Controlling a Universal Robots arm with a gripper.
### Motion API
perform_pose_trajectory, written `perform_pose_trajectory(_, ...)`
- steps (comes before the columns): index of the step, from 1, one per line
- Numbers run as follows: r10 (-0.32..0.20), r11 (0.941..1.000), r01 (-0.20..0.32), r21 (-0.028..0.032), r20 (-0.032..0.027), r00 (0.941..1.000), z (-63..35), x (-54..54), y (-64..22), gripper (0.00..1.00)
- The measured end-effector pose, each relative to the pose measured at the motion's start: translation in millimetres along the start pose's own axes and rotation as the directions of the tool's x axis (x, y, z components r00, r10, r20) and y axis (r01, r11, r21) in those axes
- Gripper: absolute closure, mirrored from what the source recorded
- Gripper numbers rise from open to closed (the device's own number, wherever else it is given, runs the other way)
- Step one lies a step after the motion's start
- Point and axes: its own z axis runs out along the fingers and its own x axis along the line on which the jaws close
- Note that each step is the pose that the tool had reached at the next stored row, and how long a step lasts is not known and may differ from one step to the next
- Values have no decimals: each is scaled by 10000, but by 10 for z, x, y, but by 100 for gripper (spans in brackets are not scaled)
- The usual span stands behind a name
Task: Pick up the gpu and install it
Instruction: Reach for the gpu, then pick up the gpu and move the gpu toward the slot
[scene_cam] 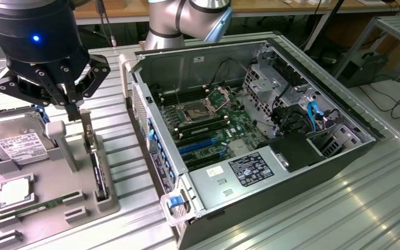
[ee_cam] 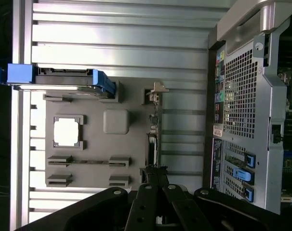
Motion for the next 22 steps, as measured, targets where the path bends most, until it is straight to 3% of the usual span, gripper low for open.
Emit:
perform_pose_trajectory(14,0,10000,0,0,0,10000,0,1,0,89)
perform_pose_trajectory(17,1,10000,-1,0,0,10000,0,1,0,70)
perform_pose_trajectory(18,1,10000,-1,0,0,10000,0,1,0,70)
perform_pose_trajectory(21,1,10000,-1,0,0,10000,0,1,0,52)
perform_pose_trajectory(22,1,10000,-1,0,0,10000,0,1,0,52)
